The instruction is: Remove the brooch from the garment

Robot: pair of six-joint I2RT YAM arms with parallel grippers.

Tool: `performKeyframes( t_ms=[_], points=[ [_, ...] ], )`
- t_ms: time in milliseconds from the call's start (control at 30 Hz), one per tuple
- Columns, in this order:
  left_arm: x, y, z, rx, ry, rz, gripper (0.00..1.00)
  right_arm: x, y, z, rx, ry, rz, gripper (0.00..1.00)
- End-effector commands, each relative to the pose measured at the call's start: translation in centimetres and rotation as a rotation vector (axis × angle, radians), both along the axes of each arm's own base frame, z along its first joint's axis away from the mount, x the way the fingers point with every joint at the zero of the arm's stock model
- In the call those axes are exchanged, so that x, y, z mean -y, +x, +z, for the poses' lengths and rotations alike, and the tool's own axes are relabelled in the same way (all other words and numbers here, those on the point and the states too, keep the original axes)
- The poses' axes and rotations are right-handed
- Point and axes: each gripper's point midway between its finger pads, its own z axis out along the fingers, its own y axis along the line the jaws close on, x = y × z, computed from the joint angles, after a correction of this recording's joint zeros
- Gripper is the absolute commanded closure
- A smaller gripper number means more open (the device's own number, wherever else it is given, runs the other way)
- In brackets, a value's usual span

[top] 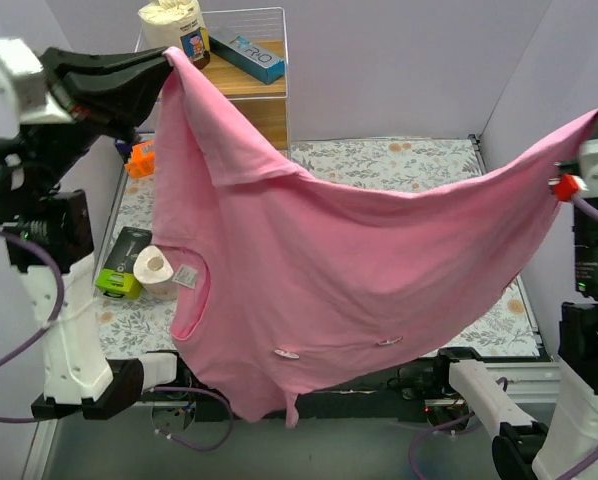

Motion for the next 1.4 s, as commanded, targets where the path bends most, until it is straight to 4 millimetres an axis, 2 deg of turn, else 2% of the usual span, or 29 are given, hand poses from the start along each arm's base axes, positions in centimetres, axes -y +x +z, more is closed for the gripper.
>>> performKeyframes(
  t_ms=[0, 33, 67, 133, 167, 200, 233, 267, 300, 367, 400, 433, 500, 533, 600, 633, 667, 700, 733, 767, 800, 867, 900, 933, 967, 1033, 1067, 1300, 1367],
  points=[
    [0.3, 10.2, -5.8, -0.249, -0.018, -0.027, 1.0, 1.5, 4.5, -4.4, -0.066, -0.017, -0.117, 0.99],
    [0.5, 12.3, -7.8, -0.302, -0.014, -0.04, 1.0, 1.6, 5.2, -5.6, -0.079, -0.023, -0.13, 0.99],
    [1.2, 14.1, -9.6, -0.349, 0.001, -0.068, 1.0, 1.9, 7.4, -8.4, -0.141, -0.026, -0.156, 0.99],
    [2.6, 17.2, -13.5, -0.408, 0.045, -0.075, 1.0, 2.4, 9.4, -10.7, -0.166, -0.041, -0.2, 0.99],
    [4.3, 18.6, -15.6, -0.439, 0.07, -0.098, 1.0, 3.1, 10.3, -12.1, -0.19, -0.032, -0.242, 0.99],
    [5.4, 19.7, -17.5, -0.453, 0.101, -0.096, 1.0, 3.2, 12.5, -16.2, -0.273, -0.066, -0.264, 0.99],
    [6.4, 21.0, -20.3, -0.454, 0.165, -0.07, 1.0, 3.4, 13.2, -16.9, -0.256, -0.07, -0.278, 0.99],
    [8.6, 21.1, -22.3, -0.456, 0.21, -0.095, 1.0, 3.5, 14.2, -18.9, -0.279, -0.078, -0.284, 0.99],
    [9.7, 22.6, -24.9, -0.478, 0.244, -0.091, 1.0, 4.1, 15.5, -22.9, -0.349, -0.092, -0.299, 0.99],
    [11.9, 23.9, -30.3, -0.527, 0.335, -0.088, 1.0, 4.5, 17.4, -26.1, -0.382, -0.072, -0.294, 0.99],
    [12.4, 25.6, -33.0, -0.576, 0.353, -0.069, 1.0, 7.1, 17.9, -28.8, -0.436, -0.041, -0.363, 0.99],
    [12.9, 26.3, -34.7, -0.604, 0.37, -0.067, 1.0, 8.3, 19.4, -31.2, -0.493, 0.019, -0.375, 0.99],
    [13.8, 27.5, -36.3, -0.63, 0.387, -0.065, 1.0, 11.4, 20.2, -33.9, -0.562, 0.078, -0.423, 0.99],
    [14.3, 29.1, -38.8, -0.678, 0.402, -0.052, 1.0, 12.3, 21.3, -36.1, -0.616, 0.096, -0.425, 0.99],
    [15.2, 30.3, -39.4, -0.665, 0.417, -0.045, 1.0, 13.9, 22.3, -37.4, -0.633, 0.104, -0.431, 0.99],
    [15.6, 31.6, -41.4, -0.696, 0.428, -0.034, 1.0, 14.6, 23.4, -38.9, -0.676, 0.103, -0.437, 0.99],
    [16.2, 32.2, -42.0, -0.702, 0.433, -0.037, 1.0, 15.0, 24.0, -39.5, -0.693, 0.101, -0.436, 0.99],
    [16.6, 33.0, -41.2, -0.687, 0.423, -0.037, 1.0, 15.4, 24.5, -40.1, -0.714, 0.107, -0.434, 0.99],
    [16.9, 33.5, -41.5, -0.699, 0.421, -0.041, 1.0, 15.6, 25.4, -41.5, -0.752, 0.112, -0.423, 0.99],
    [17.6, 34.4, -43.8, -0.734, 0.435, -0.05, 1.0, 15.4, 26.2, -41.4, -0.753, 0.11, -0.397, 0.99],
    [18.0, 35.1, -43.0, -0.708, 0.429, -0.048, 1.0, 15.4, 27.0, -42.9, -0.791, 0.112, -0.384, 0.99],
    [19.0, 36.4, -45.4, -0.726, 0.443, -0.047, 1.0, 15.4, 28.3, -42.9, -0.8, 0.106, -0.358, 0.99],
    [19.5, 37.2, -44.5, -0.695, 0.431, -0.043, 1.0, 15.6, 28.9, -44.4, -0.838, 0.112, -0.354, 0.99],
    [19.9, 37.7, -44.8, -0.695, 0.428, -0.04, 1.0, 15.8, 29.3, -44.6, -0.842, 0.115, -0.36, 0.99],
    [20.3, 38.7, -46.6, -0.717, 0.433, -0.029, 1.0, 16.1, 30.0, -43.9, -0.83, 0.117, -0.363, 0.99],
    [21.1, 39.6, -45.6, -0.683, 0.413, -0.023, 1.0, 16.4, 30.8, -45.0, -0.863, 0.123, -0.364, 0.99],
    [21.4, 40.1, -46.8, -0.693, 0.416, -0.018, 1.0, 16.6, 31.3, -44.5, -0.856, 0.119, -0.367, 0.99],
    [22.5, 39.8, -46.9, -0.675, 0.407, -0.007, 1.0, 16.7, 31.9, -45.7, -0.891, 0.138, -0.36, 0.99],
    [22.5, 39.6, -47.8, -0.674, 0.426, 0.001, 1.0, 16.9, 31.9, -45.9, -0.883, 0.146, -0.371, 0.99]
  ],
)
